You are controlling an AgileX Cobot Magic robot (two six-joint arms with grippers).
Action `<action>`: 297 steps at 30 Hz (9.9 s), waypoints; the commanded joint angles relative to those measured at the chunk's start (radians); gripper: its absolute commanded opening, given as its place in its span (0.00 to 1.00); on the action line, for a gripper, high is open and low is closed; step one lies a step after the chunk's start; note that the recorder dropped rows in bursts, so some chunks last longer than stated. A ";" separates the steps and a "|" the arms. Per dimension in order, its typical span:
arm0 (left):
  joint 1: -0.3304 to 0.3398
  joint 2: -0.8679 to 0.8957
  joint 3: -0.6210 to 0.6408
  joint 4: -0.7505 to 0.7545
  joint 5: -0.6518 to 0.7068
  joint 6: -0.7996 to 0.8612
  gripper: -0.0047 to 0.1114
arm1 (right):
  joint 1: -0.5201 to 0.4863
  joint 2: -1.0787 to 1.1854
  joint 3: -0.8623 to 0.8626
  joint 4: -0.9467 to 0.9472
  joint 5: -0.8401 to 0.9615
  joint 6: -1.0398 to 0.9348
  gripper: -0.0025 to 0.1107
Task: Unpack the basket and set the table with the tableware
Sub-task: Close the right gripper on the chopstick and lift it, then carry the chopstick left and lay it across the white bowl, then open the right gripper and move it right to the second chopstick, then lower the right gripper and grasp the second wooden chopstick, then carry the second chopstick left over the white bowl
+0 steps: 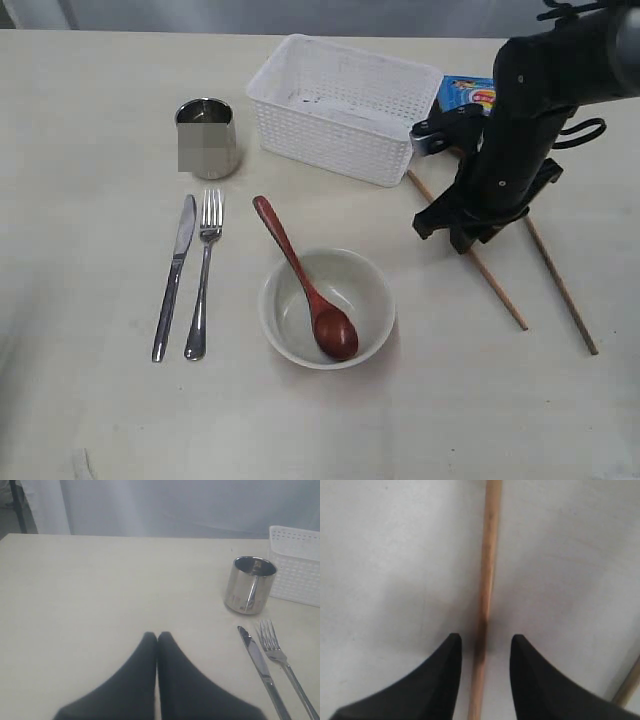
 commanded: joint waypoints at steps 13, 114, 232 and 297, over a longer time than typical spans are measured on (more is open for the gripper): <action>0.003 -0.004 0.004 0.000 -0.009 0.003 0.04 | 0.001 0.054 -0.007 -0.026 0.042 -0.009 0.02; 0.003 -0.004 0.004 0.000 -0.009 0.003 0.04 | 0.512 -0.106 -0.219 0.034 0.358 -0.254 0.34; 0.003 -0.004 0.004 -0.001 -0.009 0.002 0.04 | 0.349 -0.612 0.118 -0.085 0.094 0.035 0.02; 0.003 -0.004 0.004 -0.001 -0.009 0.003 0.04 | 0.698 -0.111 -0.148 -0.230 0.242 0.084 0.02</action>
